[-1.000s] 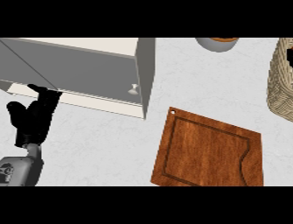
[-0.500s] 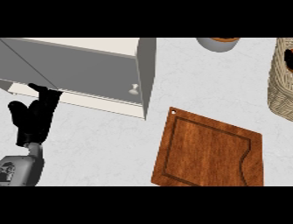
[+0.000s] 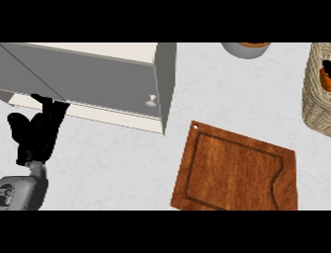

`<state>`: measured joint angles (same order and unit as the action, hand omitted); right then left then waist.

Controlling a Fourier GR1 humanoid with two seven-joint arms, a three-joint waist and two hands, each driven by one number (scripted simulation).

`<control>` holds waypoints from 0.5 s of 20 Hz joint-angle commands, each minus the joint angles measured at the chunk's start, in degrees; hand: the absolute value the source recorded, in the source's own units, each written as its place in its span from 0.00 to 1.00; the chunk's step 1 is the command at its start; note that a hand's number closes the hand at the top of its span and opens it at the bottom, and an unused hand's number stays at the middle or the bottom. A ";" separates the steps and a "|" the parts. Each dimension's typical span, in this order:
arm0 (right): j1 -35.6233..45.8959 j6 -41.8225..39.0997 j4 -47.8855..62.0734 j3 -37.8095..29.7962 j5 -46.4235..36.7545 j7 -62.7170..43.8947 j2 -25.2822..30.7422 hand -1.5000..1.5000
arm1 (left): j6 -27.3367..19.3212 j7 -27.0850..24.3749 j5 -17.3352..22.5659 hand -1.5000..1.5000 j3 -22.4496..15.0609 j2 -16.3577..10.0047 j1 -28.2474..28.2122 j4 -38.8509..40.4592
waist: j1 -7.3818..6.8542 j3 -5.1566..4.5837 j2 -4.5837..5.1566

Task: Pick the squash from the cutting board and place it in the basket

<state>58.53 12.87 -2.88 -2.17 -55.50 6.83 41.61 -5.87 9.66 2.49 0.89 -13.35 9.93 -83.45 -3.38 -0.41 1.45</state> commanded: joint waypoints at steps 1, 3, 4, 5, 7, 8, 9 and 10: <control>-1.24 1.52 -1.18 -3.02 3.09 2.41 0.15 0.00 | -0.13 -1.04 0.15 0.50 2.59 -1.97 2.52 -0.07 | 0.42 0.67 -0.04; -0.44 2.62 -2.34 -6.58 6.73 4.07 -0.34 0.00 | -1.94 -1.99 -1.51 0.50 1.07 -0.20 2.18 -0.23 | 0.72 0.70 -0.15; -0.30 3.38 -2.77 -7.91 8.05 4.36 0.05 0.00 | -0.98 -3.29 -0.72 0.50 2.01 -0.97 1.52 0.10 | 0.63 0.68 -0.13; -0.08 2.22 -2.86 -8.76 8.96 4.87 0.30 0.00 | 0.34 -0.44 0.36 0.50 3.22 -2.62 4.27 1.65 | 1.25 0.64 -0.22; 0.06 2.03 -3.49 -11.67 11.95 6.37 0.75 0.00 | -0.31 -3.19 -0.27 0.50 2.74 -1.83 1.44 0.19 | 1.03 0.64 -0.33; 0.84 1.67 -3.81 -12.56 12.91 5.67 0.22 0.00 | -1.12 -1.78 -0.43 0.50 1.74 -0.27 1.55 0.35 | 1.17 0.61 -0.44; 0.29 2.09 -3.78 -14.62 14.96 6.02 1.12 0.00 | -0.35 -0.54 0.56 0.50 3.66 -2.55 2.65 -0.78 | 1.39 0.64 -0.56; 2.09 2.03 -3.91 -15.99 16.32 3.59 0.55 0.00 | -0.56 -0.75 -0.63 0.50 1.88 -2.03 0.95 -2.91 | 0.94 0.64 -0.73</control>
<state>59.01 14.80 -6.03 -13.31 -44.09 11.39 42.08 -6.20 8.72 2.16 1.39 -13.47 8.80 -83.57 -2.45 -0.09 1.20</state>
